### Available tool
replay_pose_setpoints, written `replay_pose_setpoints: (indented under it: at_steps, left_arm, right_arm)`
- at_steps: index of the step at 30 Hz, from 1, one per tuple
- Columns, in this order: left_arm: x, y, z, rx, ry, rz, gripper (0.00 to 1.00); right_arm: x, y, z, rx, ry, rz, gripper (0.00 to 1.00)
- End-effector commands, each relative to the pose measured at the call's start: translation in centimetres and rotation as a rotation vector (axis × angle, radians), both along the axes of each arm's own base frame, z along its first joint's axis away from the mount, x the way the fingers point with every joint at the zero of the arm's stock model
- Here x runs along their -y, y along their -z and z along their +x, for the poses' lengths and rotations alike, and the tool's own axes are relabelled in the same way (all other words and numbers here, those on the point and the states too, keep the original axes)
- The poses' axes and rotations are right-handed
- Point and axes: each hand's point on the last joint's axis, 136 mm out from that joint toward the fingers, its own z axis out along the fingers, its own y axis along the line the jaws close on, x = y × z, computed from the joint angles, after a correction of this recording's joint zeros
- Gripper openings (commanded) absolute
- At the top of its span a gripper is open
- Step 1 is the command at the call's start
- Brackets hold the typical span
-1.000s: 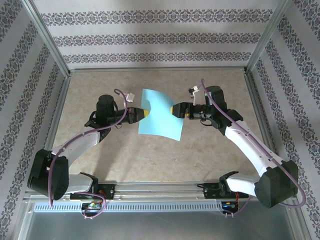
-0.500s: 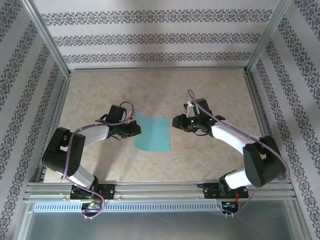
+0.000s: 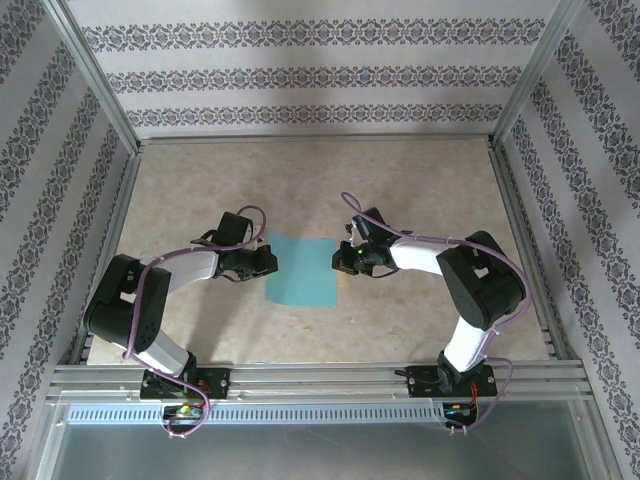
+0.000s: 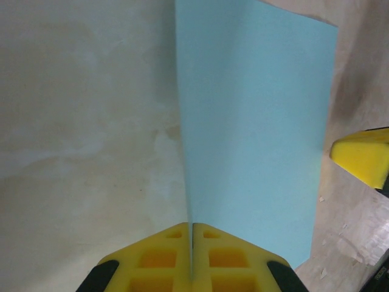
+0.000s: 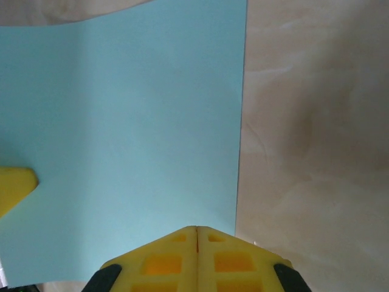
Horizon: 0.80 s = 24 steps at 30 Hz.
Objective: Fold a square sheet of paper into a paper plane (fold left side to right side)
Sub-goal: First fold in half a square sheet of paper at the center of the table.
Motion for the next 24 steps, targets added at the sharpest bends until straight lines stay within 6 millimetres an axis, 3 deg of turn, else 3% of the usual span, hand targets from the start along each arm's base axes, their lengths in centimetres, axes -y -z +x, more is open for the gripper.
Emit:
replay_pose_setpoints:
  at_steps: [1, 9, 15, 20, 24]
  left_arm:
    - [0.2, -0.6, -0.4, -0.005, 0.016, -0.008, 0.02]
    - [1.7, -3.5, 0.2, 0.042, 0.041, -0.084, 0.36]
    - [3.8, -5.8, 0.4, 0.082, 0.093, -0.131, 0.52]
    - [6.2, -7.0, 0.4, 0.107, 0.152, -0.167, 0.58]
    - [7.7, -6.4, 0.5, 0.091, 0.181, -0.184, 0.6]
  right_arm:
    - [-0.3, 0.5, 0.6, 0.002, 0.011, -0.023, 0.01]
    - [0.7, 2.2, -0.6, -0.034, -0.013, -0.108, 0.03]
    - [0.8, 2.5, -0.8, -0.033, -0.021, -0.119, 0.06]
    - [0.6, 2.3, -0.6, -0.027, -0.024, -0.115, 0.06]
    - [0.3, 2.1, -0.5, -0.021, -0.027, -0.106, 0.07]
